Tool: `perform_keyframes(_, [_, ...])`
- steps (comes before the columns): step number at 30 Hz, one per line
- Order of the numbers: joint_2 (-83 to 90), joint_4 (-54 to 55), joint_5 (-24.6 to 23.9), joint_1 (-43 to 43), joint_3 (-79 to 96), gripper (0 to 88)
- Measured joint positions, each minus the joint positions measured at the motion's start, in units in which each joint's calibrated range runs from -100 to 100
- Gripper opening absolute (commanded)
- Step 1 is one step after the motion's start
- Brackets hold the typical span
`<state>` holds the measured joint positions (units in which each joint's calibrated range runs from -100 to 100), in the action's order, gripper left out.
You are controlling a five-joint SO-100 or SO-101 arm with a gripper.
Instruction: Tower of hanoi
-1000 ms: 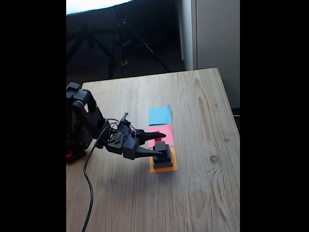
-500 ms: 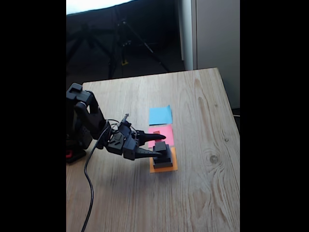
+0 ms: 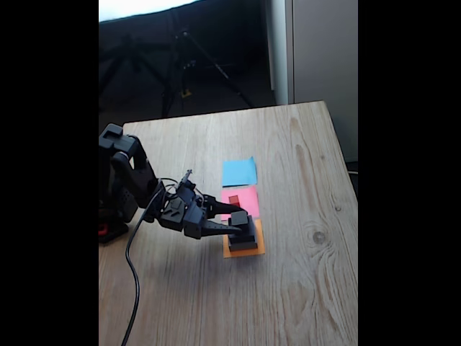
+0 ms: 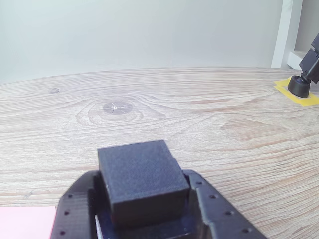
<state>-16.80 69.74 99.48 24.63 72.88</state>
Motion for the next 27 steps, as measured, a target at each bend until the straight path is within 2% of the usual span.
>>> perform_keyframes(16, [0.0,0.0,0.0,0.0,0.9,8.4])
perform_keyframes(27, [1.4,0.0,0.0,-0.6,2.3,7.9])
